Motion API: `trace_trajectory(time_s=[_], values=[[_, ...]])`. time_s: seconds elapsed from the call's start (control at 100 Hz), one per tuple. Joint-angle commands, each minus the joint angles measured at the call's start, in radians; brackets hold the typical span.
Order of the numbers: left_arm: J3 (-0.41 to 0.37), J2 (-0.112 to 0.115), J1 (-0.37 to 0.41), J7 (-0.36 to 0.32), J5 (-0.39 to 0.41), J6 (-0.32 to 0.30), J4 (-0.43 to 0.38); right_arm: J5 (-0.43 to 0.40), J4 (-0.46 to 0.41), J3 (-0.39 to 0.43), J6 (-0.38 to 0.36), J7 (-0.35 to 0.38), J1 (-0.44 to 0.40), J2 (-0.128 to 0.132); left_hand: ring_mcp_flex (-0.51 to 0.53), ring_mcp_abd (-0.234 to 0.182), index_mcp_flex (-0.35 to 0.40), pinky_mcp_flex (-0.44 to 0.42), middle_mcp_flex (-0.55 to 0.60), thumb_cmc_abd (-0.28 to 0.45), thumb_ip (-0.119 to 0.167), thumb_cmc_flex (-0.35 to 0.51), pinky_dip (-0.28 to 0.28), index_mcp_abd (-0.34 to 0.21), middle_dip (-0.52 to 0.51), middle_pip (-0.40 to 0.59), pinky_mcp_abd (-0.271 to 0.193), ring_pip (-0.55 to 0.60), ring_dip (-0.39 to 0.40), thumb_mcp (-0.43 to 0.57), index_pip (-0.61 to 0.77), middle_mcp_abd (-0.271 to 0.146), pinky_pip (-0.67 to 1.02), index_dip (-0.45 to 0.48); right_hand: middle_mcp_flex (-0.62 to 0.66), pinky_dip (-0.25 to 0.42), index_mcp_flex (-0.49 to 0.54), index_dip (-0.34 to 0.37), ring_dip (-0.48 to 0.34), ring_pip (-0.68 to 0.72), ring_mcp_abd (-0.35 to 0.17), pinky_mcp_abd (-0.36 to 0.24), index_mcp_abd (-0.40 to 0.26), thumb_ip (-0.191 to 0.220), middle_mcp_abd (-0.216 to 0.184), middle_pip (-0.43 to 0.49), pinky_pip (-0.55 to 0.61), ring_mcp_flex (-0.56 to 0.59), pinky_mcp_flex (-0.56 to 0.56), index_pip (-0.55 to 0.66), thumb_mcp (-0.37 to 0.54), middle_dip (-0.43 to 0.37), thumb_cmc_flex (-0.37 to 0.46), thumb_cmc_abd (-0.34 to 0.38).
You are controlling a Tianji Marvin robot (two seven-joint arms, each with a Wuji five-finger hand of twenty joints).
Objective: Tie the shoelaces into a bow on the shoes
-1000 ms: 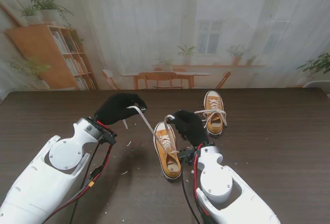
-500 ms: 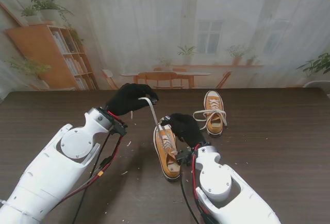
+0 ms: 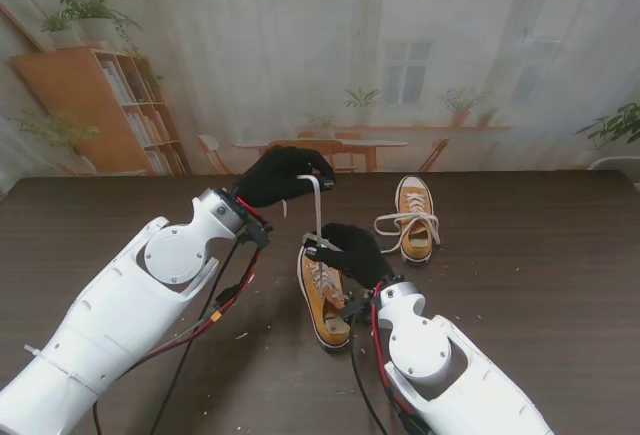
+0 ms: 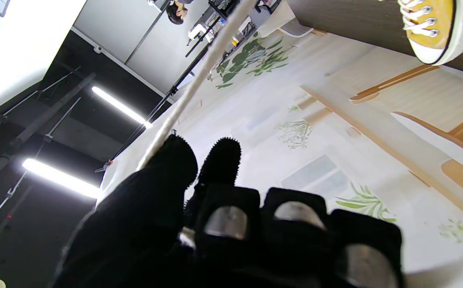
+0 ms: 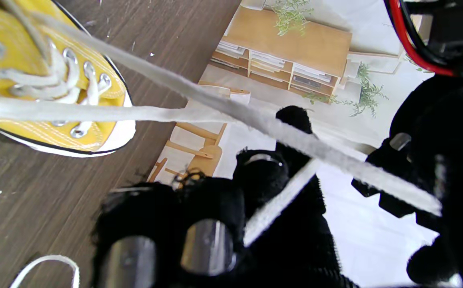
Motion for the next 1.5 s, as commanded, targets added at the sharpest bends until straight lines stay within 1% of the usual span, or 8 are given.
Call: trace_trajectory(time_s=[0.0, 0.07, 0.21, 0.34, 0.7, 0.95, 1.26, 1.49], values=[[0.009, -0.014, -0.017, -0.010, 0.002, -0.004, 0.001, -0.001, 0.005, -0.002, -0.001, 0.012, 0.007, 0.002, 0.056, -0.015, -0.012, 0.018, 0.029, 0.033, -0.013, 0.022, -0.013, -0.137, -0.009, 0.000, -0.129, 0.014, -0.012, -0.029, 0.012, 0.006, 0.221, -0.001, 0.032, 0.016, 0.033, -0.007, 0.003, 0.047, -0.049, -0.072, -0.043, -0.016, -0.036, 0.039, 0.290, 0.021, 0.042, 0.027, 0.035, 0.017, 0.047, -0.037], [0.025, -0.019, -0.035, -0.006, 0.002, -0.007, 0.017, -0.002, 0.009, -0.007, 0.001, 0.011, 0.013, 0.001, 0.056, -0.016, -0.012, 0.018, 0.029, 0.033, -0.012, 0.022, -0.013, -0.136, -0.009, 0.000, -0.130, 0.015, -0.012, -0.029, 0.012, 0.004, 0.222, -0.001, 0.060, 0.037, 0.078, -0.002, 0.014, 0.059, -0.050, -0.071, -0.064, -0.009, -0.040, 0.039, 0.290, 0.021, 0.043, 0.045, 0.037, 0.016, 0.094, -0.025], [0.061, -0.033, -0.078, 0.004, -0.003, -0.007, 0.063, -0.002, 0.015, -0.015, 0.011, 0.006, 0.023, -0.003, 0.056, -0.017, -0.012, 0.018, 0.028, 0.032, -0.011, 0.018, -0.014, -0.145, -0.009, -0.001, -0.131, 0.014, -0.013, -0.030, 0.013, 0.000, 0.222, -0.001, 0.106, 0.075, 0.100, -0.236, 0.042, 0.072, -0.049, -0.062, -0.156, -0.161, -0.050, 0.036, 0.290, 0.021, 0.046, 0.322, -0.023, 0.022, 0.241, -0.025], [0.103, -0.049, -0.132, 0.014, 0.002, -0.007, 0.132, 0.002, 0.015, -0.018, 0.014, 0.002, 0.025, -0.005, 0.057, -0.037, -0.017, 0.014, 0.028, 0.034, -0.007, 0.007, -0.035, -0.163, -0.012, -0.022, -0.125, -0.021, -0.027, -0.033, 0.014, -0.037, 0.181, 0.001, 0.111, 0.076, 0.187, -0.201, 0.043, 0.072, -0.041, -0.055, -0.177, -0.143, -0.040, 0.038, 0.290, 0.021, 0.045, 0.395, -0.006, 0.025, 0.260, 0.026], [0.227, -0.081, -0.292, -0.067, -0.001, 0.022, 0.373, 0.020, 0.018, -0.001, -0.037, 0.029, 0.021, 0.004, -0.037, 0.023, -0.076, -0.176, -0.088, 0.076, 0.018, 0.015, -0.186, -0.204, -0.074, -0.445, 0.153, -0.426, -0.080, -0.111, -0.070, -0.023, -0.204, 0.011, 0.031, -0.054, 0.185, 0.037, -0.012, 0.007, -0.005, -0.024, -0.210, -0.111, -0.052, 0.043, 0.289, 0.020, 0.026, 0.385, 0.017, 0.068, 0.261, 0.122], [0.257, -0.057, -0.328, -0.075, 0.150, 0.055, 0.426, 0.055, 0.024, 0.005, -0.041, 0.024, 0.018, -0.002, -0.423, 0.016, -0.237, -0.631, -0.483, 0.094, 0.030, -0.111, 0.026, -0.214, -0.232, -0.884, 0.068, -0.759, -0.028, 0.033, -0.354, 0.005, -0.523, 0.022, 0.015, -0.079, 0.177, 0.074, -0.029, -0.010, 0.004, -0.010, -0.217, -0.114, -0.055, 0.047, 0.274, 0.020, 0.022, 0.382, 0.035, 0.072, 0.253, 0.121], [0.265, 0.008, -0.360, -0.041, 0.423, -0.058, 0.451, 0.082, 0.031, 0.003, -0.038, 0.030, 0.024, -0.005, -0.802, -0.027, -0.364, -0.953, -0.877, -0.208, -0.036, -0.338, -0.098, -0.176, -0.453, -1.087, -0.040, -1.168, -0.133, 0.274, -0.515, 0.003, -0.955, -0.061, 0.017, -0.085, 0.177, 0.086, -0.033, -0.011, 0.008, 0.003, -0.219, -0.114, -0.051, 0.046, 0.270, 0.020, 0.020, 0.378, 0.035, 0.070, 0.254, 0.120], [0.244, 0.042, -0.357, -0.099, 0.436, -0.101, 0.445, 0.107, 0.024, 0.007, -0.022, 0.030, 0.026, -0.009, -0.935, -0.024, -0.413, -1.043, -0.965, -0.191, -0.099, -0.510, -0.151, -0.175, -0.497, -1.146, -0.067, -1.304, -0.187, 0.246, -0.564, 0.001, -1.190, -0.086, 0.016, -0.087, 0.176, 0.090, -0.036, -0.012, 0.010, 0.005, -0.218, -0.114, -0.050, 0.045, 0.271, 0.020, 0.020, 0.377, 0.038, 0.069, 0.255, 0.119]])
